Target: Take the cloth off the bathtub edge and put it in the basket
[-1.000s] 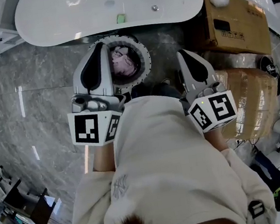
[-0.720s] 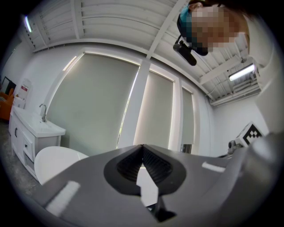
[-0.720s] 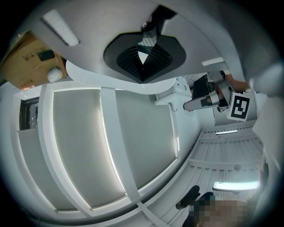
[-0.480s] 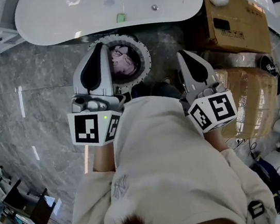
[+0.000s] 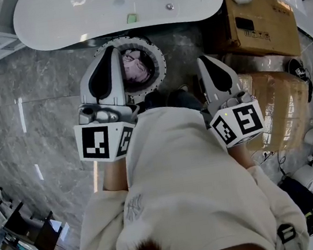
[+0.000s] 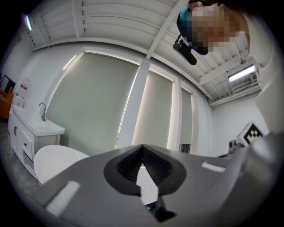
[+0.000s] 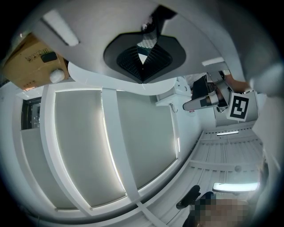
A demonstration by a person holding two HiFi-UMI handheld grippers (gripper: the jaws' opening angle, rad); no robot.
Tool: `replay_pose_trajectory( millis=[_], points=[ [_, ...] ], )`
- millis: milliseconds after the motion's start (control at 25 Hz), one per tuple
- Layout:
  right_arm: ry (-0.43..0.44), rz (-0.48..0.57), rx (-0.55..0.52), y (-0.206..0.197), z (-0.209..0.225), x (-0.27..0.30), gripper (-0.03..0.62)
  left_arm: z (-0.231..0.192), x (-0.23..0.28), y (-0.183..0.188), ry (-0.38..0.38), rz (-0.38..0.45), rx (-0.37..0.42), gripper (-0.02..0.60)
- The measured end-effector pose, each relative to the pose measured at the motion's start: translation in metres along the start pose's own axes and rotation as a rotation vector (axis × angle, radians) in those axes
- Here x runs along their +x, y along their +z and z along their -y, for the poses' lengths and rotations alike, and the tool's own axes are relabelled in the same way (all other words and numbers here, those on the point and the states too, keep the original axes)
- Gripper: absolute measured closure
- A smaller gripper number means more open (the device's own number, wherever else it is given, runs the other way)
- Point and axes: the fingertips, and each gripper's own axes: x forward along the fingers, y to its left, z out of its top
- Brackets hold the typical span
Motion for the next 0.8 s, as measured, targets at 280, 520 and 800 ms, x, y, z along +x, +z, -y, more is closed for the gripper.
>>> replay_pose_trajectory(
  millis=[280, 520, 800],
  points=[
    [0.015, -0.003, 0.007, -0.003, -0.004, -0.002, 0.597, 0.0, -0.008, 0.0, 0.012, -0.006, 0.002, 0.574],
    [0.03, -0.004, 0.01, -0.006, -0.009, 0.0, 0.597, -0.004, -0.014, -0.002, 0.027, -0.01, 0.004, 0.574],
    [0.031, -0.012, 0.009, -0.007, -0.011, -0.001, 0.597, -0.003, -0.018, -0.002, 0.032, -0.012, 0.003, 0.574]
  ],
)
